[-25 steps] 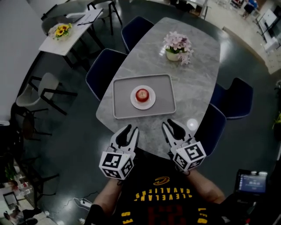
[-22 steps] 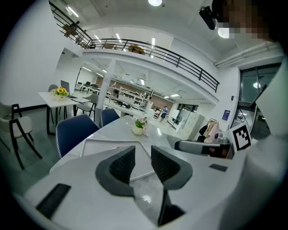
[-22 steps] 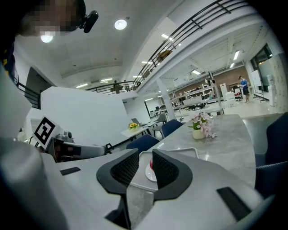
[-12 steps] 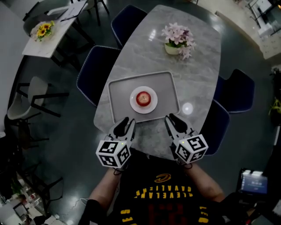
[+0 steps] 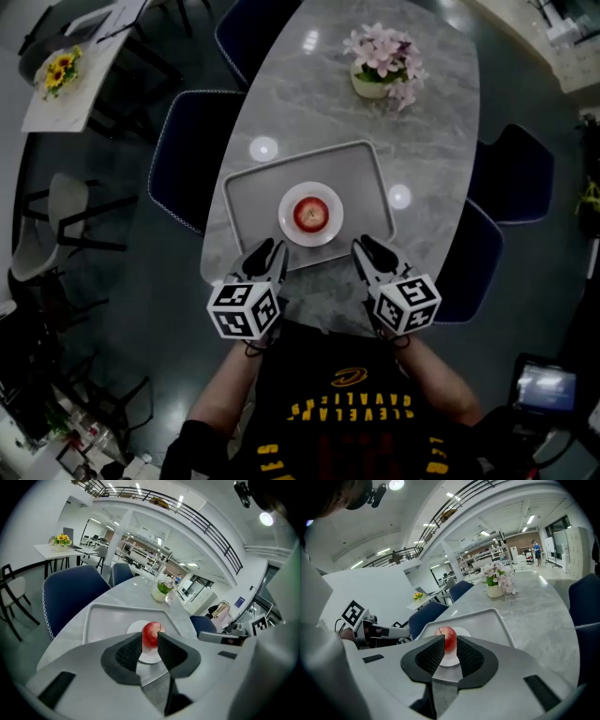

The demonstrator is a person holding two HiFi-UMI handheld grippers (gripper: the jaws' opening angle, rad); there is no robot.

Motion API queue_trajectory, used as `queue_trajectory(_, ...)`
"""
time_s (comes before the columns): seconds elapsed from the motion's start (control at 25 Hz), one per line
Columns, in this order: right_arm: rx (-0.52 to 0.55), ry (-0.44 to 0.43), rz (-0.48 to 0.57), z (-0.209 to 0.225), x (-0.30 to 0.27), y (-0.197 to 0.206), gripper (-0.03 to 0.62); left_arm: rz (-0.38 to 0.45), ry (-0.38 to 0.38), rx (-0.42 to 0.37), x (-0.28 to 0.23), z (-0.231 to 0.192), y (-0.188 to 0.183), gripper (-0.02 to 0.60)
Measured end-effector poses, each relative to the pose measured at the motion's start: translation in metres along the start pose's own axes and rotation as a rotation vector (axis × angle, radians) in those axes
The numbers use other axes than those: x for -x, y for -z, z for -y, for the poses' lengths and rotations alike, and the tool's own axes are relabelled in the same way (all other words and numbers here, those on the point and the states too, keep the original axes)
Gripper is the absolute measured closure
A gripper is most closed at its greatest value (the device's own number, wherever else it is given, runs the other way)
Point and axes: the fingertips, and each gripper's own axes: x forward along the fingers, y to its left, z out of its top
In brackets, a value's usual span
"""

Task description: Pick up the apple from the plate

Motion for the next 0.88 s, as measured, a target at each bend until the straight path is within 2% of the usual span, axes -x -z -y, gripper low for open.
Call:
queue_trajectory(0.32, -0.063, 0.057, -0.063, 0.012, -0.027, 0.015, 0.514, -0.132, 0.031, 0.032, -0.031, -0.025, 0.013, 0.483)
queue_trajectory(0.68, -0.128, 0.096, -0.115, 0.042, -0.059, 0.027, 0.514, -0.219, 0.032, 0.089, -0.076, -0.044, 0.028, 0.483)
queue_trajectory(0.88, -0.162, 0.107, -0.154, 0.048, -0.070, 0.037, 0.514, -0.253, 0.030, 0.117, -0.082, -0.051, 0.034, 0.483)
